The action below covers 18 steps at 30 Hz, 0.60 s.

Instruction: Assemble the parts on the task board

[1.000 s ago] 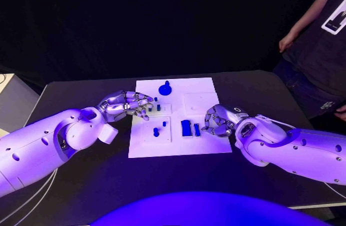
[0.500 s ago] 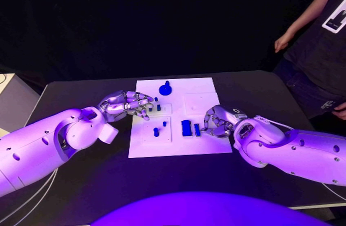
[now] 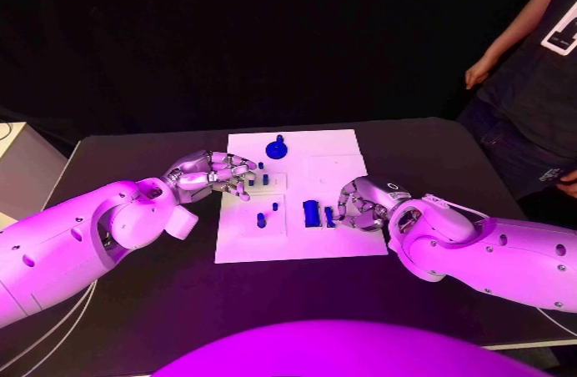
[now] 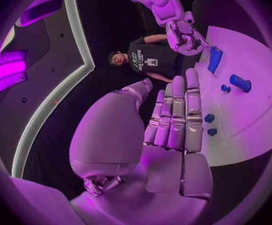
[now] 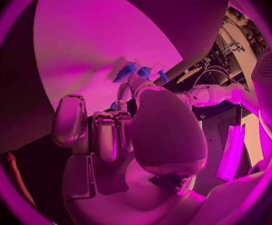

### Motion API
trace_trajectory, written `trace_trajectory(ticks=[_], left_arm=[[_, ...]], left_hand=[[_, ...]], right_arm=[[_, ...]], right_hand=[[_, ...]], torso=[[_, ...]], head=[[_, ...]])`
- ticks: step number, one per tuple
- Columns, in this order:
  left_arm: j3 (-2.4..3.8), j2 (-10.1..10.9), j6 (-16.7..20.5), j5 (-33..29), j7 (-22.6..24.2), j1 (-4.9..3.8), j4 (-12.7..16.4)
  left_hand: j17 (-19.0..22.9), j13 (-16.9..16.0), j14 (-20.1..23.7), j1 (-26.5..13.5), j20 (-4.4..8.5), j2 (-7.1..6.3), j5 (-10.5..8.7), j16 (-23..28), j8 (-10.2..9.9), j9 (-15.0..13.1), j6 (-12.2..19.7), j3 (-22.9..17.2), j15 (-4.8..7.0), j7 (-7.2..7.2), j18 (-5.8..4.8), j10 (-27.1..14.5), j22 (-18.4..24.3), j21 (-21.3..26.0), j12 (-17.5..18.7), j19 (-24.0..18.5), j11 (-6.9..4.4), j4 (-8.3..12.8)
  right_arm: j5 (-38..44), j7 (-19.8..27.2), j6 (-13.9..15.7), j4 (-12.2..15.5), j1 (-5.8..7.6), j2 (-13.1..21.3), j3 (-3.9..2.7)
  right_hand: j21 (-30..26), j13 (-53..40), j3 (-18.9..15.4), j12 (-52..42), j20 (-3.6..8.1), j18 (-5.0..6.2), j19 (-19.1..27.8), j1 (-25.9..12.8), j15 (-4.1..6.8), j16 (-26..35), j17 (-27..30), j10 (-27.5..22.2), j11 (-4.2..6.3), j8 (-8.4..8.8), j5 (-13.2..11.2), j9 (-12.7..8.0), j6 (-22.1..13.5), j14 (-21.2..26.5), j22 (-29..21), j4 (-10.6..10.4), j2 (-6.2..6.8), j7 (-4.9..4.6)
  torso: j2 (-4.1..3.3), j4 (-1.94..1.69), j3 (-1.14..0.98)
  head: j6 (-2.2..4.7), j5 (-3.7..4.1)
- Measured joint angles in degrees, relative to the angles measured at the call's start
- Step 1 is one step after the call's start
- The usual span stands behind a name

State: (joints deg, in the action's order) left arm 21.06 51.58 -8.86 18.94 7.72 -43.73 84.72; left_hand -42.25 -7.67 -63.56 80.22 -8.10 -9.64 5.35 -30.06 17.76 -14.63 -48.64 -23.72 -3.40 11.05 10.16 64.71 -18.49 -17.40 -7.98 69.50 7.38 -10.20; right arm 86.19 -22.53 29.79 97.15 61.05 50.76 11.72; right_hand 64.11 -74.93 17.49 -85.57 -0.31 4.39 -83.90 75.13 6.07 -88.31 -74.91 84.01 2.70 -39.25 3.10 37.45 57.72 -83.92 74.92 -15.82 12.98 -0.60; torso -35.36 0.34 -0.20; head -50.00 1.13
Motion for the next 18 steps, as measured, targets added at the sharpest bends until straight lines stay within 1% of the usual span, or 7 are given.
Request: trace_trajectory(ticks=[2,3,5,8,10,16,18], left_arm=[[0.00,0.0,0.0,0.0,0.0,0.00,0.0],[0.00,0.0,0.0,0.0,0.0,0.00,0.0],[0.00,0.0,0.0,0.0,0.0,0.00,0.0],[0.00,0.0,0.0,0.0,0.0,0.00,0.0],[0.00,0.0,0.0,0.0,0.0,0.00,0.0],[0.00,0.0,0.0,0.0,0.0,0.01,0.0],[0.00,0.0,0.0,0.0,0.0,0.01,0.0]], left_hand=[[0.0,0.0,0.0,0.0,0.00,0.00,0.00,0.0,0.0,0.0,0.0,0.0,0.00,0.00,0.00,0.0,0.0,0.0,0.0,0.0,0.00,0.0],[0.0,0.0,0.0,0.0,0.00,0.00,0.00,0.0,0.0,0.0,0.0,0.0,0.00,0.00,0.00,0.0,0.0,0.0,0.0,0.0,0.00,0.0],[0.0,0.0,0.0,0.0,0.00,0.00,0.00,0.0,0.0,0.0,0.0,0.0,0.00,0.00,0.00,0.0,0.0,0.0,0.0,0.0,0.00,0.0],[0.0,0.0,0.0,0.0,0.00,0.00,0.00,0.0,0.0,0.0,0.0,0.0,0.00,0.00,0.00,0.0,0.0,0.0,0.0,0.0,0.00,0.0],[0.0,0.0,0.0,0.0,0.00,0.00,0.00,0.0,0.0,0.0,0.0,0.0,0.00,0.00,0.00,0.0,0.0,0.0,0.0,0.0,0.00,0.0],[0.0,0.0,0.0,0.0,0.00,0.00,0.00,0.0,0.0,0.0,0.0,0.0,0.00,0.00,0.00,0.0,0.0,0.0,0.0,0.0,0.00,0.0],[0.0,0.0,0.0,0.0,0.00,0.00,0.00,0.0,0.0,0.0,0.0,0.0,0.00,0.00,0.00,0.0,0.0,0.0,0.0,0.0,0.00,0.0]], right_arm=[[0.0,0.0,-0.1,-0.1,-0.08,-0.2,0.00],[0.0,0.0,-0.1,-0.2,-0.12,-0.2,0.00],[0.0,0.0,-0.3,-0.3,-0.21,-0.3,0.00],[0.2,-0.1,-0.4,-0.4,-0.27,-0.6,0.00],[0.2,-0.1,-0.6,-0.4,-0.31,-0.7,0.00],[0.6,-0.3,-0.9,-0.7,-0.38,-1.0,0.00],[0.8,-0.5,-0.9,-0.9,-0.39,-1.1,0.00]], right_hand=[[0.0,0.0,-0.2,0.0,0.00,0.00,0.0,0.1,0.00,0.0,0.0,0.0,0.00,0.00,0.0,-0.1,0.0,0.0,0.0,-0.1,-0.07,0.00],[0.0,0.0,-0.8,0.0,0.00,0.00,0.0,0.4,0.00,0.0,0.0,0.0,0.00,0.00,0.0,-0.2,0.0,0.0,0.0,-0.3,-0.37,0.00],[0.0,0.0,-1.0,0.0,0.00,0.00,0.0,0.7,0.00,0.0,0.0,0.0,0.00,0.00,0.0,-0.2,0.0,0.0,0.0,-0.5,-0.09,0.00],[-0.2,0.0,-1.2,0.0,0.00,0.00,0.0,0.9,0.00,0.0,0.0,0.0,0.00,0.00,0.0,-0.2,0.0,0.0,0.0,-0.4,-0.31,0.00],[-0.2,0.0,-1.2,0.0,0.00,0.00,0.0,0.9,0.00,0.0,0.0,0.0,0.00,0.00,0.0,-0.2,-0.2,0.0,0.0,-0.4,-0.31,0.20],[-0.2,0.0,-1.6,0.0,0.00,0.00,0.0,0.9,0.00,0.0,0.0,0.0,0.00,-0.23,0.0,-0.3,-0.2,0.0,0.0,-0.5,-0.31,0.20],[-0.2,0.0,-1.7,0.0,0.00,0.00,0.0,1.5,0.00,0.0,0.0,0.0,0.00,-0.23,0.0,-0.4,-0.2,0.0,0.0,-0.6,-0.33,0.19]], torso=[[0.00,0.00,-0.01],[0.00,0.00,0.00],[0.00,-0.01,-0.01],[0.00,-0.02,0.00],[-0.01,-0.02,-0.01],[-0.01,-0.03,0.03],[-0.01,-0.03,0.03]], head=[[0.00,0.00],[0.00,0.00],[0.00,-0.01],[0.00,-0.01],[0.00,-0.01],[0.00,-0.07],[0.00,-0.08]])
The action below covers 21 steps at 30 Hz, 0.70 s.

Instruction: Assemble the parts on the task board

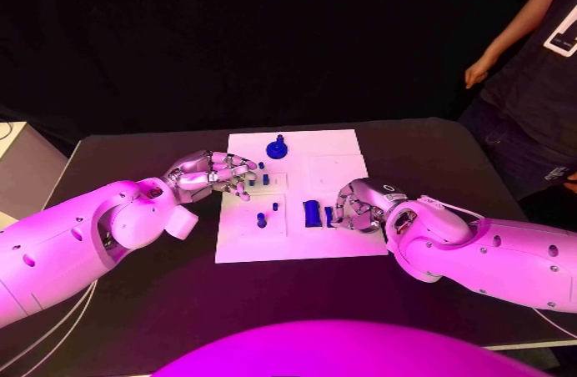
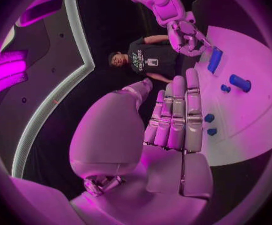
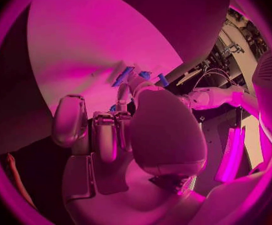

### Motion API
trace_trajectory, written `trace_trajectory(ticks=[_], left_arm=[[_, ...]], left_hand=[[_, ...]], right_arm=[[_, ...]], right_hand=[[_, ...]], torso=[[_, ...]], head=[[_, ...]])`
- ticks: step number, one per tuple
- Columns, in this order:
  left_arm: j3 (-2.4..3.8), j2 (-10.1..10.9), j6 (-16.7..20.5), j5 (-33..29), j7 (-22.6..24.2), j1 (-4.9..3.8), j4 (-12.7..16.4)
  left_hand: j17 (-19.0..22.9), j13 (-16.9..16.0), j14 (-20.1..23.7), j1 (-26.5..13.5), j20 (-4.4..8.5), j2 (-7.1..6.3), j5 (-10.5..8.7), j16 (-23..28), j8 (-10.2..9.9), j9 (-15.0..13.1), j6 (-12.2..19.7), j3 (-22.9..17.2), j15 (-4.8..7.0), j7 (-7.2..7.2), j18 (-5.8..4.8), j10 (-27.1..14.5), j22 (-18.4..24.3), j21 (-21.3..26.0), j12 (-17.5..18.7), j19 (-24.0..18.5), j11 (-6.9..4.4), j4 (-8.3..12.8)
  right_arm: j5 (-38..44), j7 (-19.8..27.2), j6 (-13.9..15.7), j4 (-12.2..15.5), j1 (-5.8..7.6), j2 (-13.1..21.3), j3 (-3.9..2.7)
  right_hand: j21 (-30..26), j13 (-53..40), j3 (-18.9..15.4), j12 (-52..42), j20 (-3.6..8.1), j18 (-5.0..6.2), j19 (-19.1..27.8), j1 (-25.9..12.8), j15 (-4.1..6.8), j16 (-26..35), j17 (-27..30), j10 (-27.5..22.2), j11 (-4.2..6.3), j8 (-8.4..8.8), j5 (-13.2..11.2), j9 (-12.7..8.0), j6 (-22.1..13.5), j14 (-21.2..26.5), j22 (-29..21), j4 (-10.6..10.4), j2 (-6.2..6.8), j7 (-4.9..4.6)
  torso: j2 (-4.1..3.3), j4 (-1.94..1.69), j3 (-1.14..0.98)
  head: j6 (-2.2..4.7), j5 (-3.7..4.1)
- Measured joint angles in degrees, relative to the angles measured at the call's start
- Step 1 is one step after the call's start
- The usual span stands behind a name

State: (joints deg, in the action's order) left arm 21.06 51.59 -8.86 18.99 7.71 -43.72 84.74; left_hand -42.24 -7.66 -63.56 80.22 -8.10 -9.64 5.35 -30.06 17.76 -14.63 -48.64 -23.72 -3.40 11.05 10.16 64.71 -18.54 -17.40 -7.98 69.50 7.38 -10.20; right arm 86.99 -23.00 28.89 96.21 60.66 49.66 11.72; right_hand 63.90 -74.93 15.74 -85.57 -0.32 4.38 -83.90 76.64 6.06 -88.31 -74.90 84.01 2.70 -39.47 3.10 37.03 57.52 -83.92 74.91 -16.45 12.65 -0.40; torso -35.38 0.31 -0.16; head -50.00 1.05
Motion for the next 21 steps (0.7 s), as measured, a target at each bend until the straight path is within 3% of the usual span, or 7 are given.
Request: trace_trajectory(ticks=[21], left_arm=[[0.00,0.0,0.0,0.0,0.0,0.00,0.0]], left_hand=[[0.0,0.0,0.0,0.0,0.00,0.00,0.00,0.0,0.0,0.0,0.0,0.0,0.00,0.00,0.00,0.0,0.0,0.0,0.0,0.0,0.00,0.0]], right_arm=[[1.4,-1.1,-0.1,-1.4,-0.49,-1.5,-0.02]], right_hand=[[0.0,0.0,-0.3,0.0,0.00,0.00,0.0,0.5,0.00,0.0,0.0,0.0,0.00,0.00,0.0,-0.2,0.0,0.0,0.0,0.0,-0.53,0.00]], torso=[[0.02,0.03,-0.03]], head=[[0.00,-0.01]])
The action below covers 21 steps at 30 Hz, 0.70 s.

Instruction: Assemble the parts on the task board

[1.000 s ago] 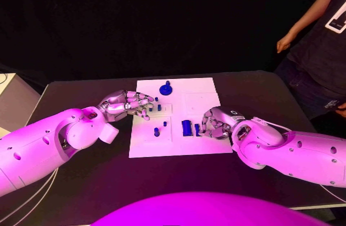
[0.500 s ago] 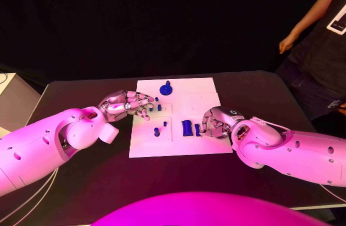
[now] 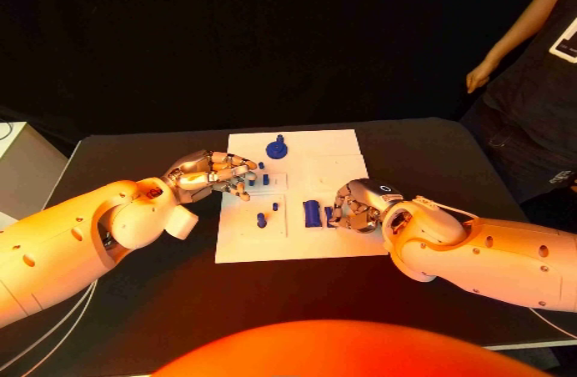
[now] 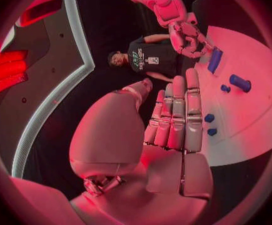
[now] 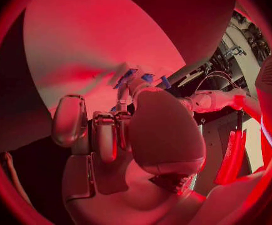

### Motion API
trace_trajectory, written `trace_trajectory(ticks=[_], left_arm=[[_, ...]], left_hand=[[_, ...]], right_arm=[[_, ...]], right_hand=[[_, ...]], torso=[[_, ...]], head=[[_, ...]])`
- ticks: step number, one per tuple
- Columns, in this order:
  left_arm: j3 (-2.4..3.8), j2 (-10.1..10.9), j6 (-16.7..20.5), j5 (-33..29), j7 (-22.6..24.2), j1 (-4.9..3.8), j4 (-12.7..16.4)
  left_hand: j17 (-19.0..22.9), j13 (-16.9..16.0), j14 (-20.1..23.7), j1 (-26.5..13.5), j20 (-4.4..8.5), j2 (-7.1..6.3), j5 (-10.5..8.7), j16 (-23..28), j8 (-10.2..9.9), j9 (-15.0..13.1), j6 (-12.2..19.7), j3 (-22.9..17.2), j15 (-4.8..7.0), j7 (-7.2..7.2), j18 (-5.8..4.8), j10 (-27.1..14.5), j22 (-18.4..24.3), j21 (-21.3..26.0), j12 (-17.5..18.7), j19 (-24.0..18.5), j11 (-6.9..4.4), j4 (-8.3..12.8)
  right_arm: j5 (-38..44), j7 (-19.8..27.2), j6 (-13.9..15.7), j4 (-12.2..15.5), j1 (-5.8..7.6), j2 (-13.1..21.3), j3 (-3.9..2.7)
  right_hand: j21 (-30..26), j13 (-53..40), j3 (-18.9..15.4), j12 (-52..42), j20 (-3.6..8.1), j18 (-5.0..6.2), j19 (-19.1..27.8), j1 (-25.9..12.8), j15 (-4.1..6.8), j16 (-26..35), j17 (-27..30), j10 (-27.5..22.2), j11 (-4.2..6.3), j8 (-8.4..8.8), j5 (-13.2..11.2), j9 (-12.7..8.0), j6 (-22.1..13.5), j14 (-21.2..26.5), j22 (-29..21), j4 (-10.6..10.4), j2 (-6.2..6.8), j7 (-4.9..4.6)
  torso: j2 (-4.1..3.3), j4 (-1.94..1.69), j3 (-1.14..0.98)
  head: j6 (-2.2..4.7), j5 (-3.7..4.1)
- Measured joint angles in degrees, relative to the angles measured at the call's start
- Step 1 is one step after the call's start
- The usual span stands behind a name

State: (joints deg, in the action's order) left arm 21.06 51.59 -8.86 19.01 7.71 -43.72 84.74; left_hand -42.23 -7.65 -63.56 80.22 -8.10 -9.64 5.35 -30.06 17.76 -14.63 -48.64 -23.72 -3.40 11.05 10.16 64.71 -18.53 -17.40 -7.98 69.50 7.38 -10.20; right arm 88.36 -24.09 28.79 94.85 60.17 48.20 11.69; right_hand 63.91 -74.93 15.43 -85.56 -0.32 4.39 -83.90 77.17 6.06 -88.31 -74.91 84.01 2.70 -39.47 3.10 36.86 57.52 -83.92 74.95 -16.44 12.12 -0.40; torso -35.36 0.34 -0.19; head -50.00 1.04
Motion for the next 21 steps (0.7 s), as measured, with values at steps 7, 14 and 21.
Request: trace_trajectory(ticks=[7,14,21], left_arm=[[0.00,0.0,0.0,0.0,0.0,0.00,0.0],[0.00,0.0,0.0,0.0,0.0,0.00,0.0],[0.00,0.0,0.0,0.0,0.0,0.00,0.0]], left_hand=[[0.0,0.0,0.0,0.0,0.00,0.00,0.00,0.0,0.0,0.0,0.0,0.0,0.00,0.00,0.00,0.0,0.0,0.0,0.0,0.0,0.00,0.0],[0.0,0.0,0.0,0.0,0.00,0.00,0.00,0.0,0.0,0.0,0.0,0.0,0.00,0.00,0.00,0.0,0.0,0.0,0.0,0.0,0.00,0.0],[-0.1,-0.1,0.4,0.0,0.01,0.00,0.00,0.0,0.0,-0.1,0.0,0.0,0.03,0.00,0.01,-0.2,-0.2,-0.3,-0.3,-0.6,-0.21,0.0]], right_arm=[[0.1,0.0,-0.3,-0.3,-0.28,-0.7,-0.01],[0.3,-0.4,-1.2,-1.1,-0.25,-1.3,-0.21],[0.7,-0.5,-1.3,-1.1,-0.34,-1.3,-0.26]], right_hand=[[0.0,0.0,-0.2,0.0,0.00,0.00,0.0,0.1,0.00,0.0,0.0,0.0,0.00,0.00,0.0,0.0,0.0,0.0,0.0,-0.2,-0.14,0.00],[-0.5,0.0,-0.4,0.3,0.00,0.00,0.0,0.1,0.00,0.0,0.0,0.0,0.00,0.00,0.0,-0.1,-0.2,0.0,0.0,-0.1,-0.14,-0.19],[-0.9,0.0,-0.4,0.3,0.00,0.00,0.0,0.4,0.00,0.0,0.0,0.0,0.00,0.00,0.0,-0.2,-0.2,0.0,0.0,-0.1,-0.46,-0.19]], torso=[[0.00,-0.01,0.00],[-0.01,0.00,0.01],[0.01,-0.01,0.01]], head=[[0.00,0.08],[0.00,0.10],[0.00,0.05]])
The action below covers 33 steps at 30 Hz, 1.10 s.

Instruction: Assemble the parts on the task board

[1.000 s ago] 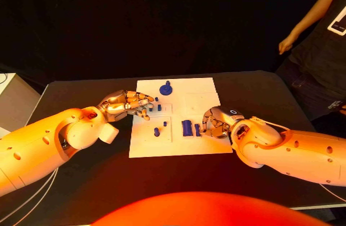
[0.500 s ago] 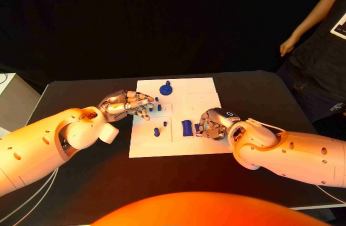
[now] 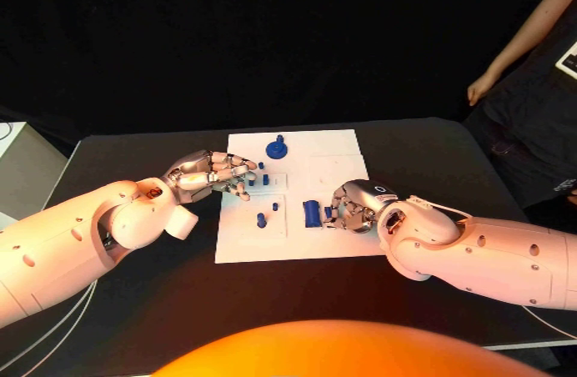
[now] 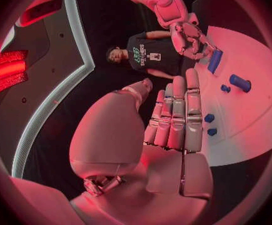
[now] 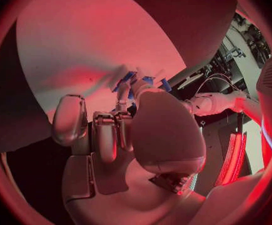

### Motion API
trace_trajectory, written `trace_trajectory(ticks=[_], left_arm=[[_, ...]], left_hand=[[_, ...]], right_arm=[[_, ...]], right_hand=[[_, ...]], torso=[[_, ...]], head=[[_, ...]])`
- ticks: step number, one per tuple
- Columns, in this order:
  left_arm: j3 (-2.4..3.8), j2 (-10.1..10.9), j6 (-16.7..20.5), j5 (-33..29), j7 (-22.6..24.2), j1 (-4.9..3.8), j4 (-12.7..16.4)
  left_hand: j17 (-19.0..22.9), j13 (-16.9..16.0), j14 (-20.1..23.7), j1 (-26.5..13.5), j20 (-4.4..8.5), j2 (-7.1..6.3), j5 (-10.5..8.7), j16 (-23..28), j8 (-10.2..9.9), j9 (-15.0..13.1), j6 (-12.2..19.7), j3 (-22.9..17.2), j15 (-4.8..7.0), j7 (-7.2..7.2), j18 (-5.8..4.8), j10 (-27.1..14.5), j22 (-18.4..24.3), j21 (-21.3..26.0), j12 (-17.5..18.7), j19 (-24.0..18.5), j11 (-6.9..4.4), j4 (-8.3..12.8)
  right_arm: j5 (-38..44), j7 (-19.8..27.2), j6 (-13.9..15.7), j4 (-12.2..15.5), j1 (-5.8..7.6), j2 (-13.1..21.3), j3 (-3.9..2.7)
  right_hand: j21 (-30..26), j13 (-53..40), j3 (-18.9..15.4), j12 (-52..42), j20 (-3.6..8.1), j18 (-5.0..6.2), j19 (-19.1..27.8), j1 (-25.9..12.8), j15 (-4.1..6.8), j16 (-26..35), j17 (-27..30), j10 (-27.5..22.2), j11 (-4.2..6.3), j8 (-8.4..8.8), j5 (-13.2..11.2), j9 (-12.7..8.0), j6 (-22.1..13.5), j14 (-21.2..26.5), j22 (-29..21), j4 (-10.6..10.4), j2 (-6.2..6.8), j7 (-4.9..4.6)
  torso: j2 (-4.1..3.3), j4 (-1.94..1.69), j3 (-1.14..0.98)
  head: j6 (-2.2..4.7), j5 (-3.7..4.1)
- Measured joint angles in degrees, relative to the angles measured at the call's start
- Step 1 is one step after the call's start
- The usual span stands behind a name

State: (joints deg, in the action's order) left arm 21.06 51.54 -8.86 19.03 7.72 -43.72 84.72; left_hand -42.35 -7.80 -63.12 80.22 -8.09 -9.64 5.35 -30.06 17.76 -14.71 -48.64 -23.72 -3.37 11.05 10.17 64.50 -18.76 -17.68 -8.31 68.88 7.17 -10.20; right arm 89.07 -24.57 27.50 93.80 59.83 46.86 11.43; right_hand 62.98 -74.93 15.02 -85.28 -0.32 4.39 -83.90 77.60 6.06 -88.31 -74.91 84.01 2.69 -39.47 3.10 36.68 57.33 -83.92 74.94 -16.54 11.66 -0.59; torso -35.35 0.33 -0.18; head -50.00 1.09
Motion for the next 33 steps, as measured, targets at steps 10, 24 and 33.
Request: trace_trajectory(ticks=[10,24,33], left_arm=[[0.00,-0.1,0.0,0.0,0.0,0.00,-0.1],[0.00,-0.4,0.1,0.0,0.1,0.02,-0.8],[-0.02,-1.0,1.7,-0.1,1.2,0.04,-2.5]], left_hand=[[0.0,0.0,0.0,0.0,0.00,0.00,0.00,0.0,0.0,0.0,0.0,0.0,-0.01,0.00,0.00,0.0,0.0,0.0,0.0,0.0,0.00,0.0],[0.0,0.0,0.0,0.0,-0.01,0.02,0.00,0.0,0.0,0.0,0.0,0.0,-0.01,0.00,0.00,0.0,0.0,0.0,0.0,0.0,0.00,0.0],[0.0,-0.2,0.2,0.5,-0.01,0.45,0.00,-0.2,0.0,-0.2,0.0,0.0,0.19,0.00,0.00,0.0,-0.2,0.0,-0.3,0.0,0.00,0.0]], right_arm=[[0.1,1.4,3.2,0.8,-0.43,1.0,0.25],[-5.2,9.8,14.5,1.7,-0.37,3.0,-0.19],[-22.6,21.4,18.1,-2.3,1.40,3.1,-0.98]], right_hand=[[0.0,0.0,0.0,0.0,0.00,0.00,0.0,0.2,0.00,0.0,0.0,0.0,0.00,0.00,0.0,-0.1,0.0,0.0,0.0,0.0,-0.17,0.00],[-2.7,0.0,0.0,1.6,0.00,0.00,0.0,1.7,-0.25,0.8,0.0,0.0,-0.51,2.70,0.3,-2.9,-3.3,-0.2,0.0,0.0,-1.01,-1.58],[-22.3,0.1,1.8,10.7,-1.91,2.35,0.2,3.8,-2.38,7.5,0.0,-5.2,-2.93,8.07,1.5,-6.9,-5.7,-0.1,0.0,0.6,-1.60,-3.85]], torso=[[0.01,0.00,-0.01],[0.15,0.00,0.04],[0.79,0.08,0.23]], head=[[0.00,-0.02],[0.00,-0.24],[0.00,-0.26]])
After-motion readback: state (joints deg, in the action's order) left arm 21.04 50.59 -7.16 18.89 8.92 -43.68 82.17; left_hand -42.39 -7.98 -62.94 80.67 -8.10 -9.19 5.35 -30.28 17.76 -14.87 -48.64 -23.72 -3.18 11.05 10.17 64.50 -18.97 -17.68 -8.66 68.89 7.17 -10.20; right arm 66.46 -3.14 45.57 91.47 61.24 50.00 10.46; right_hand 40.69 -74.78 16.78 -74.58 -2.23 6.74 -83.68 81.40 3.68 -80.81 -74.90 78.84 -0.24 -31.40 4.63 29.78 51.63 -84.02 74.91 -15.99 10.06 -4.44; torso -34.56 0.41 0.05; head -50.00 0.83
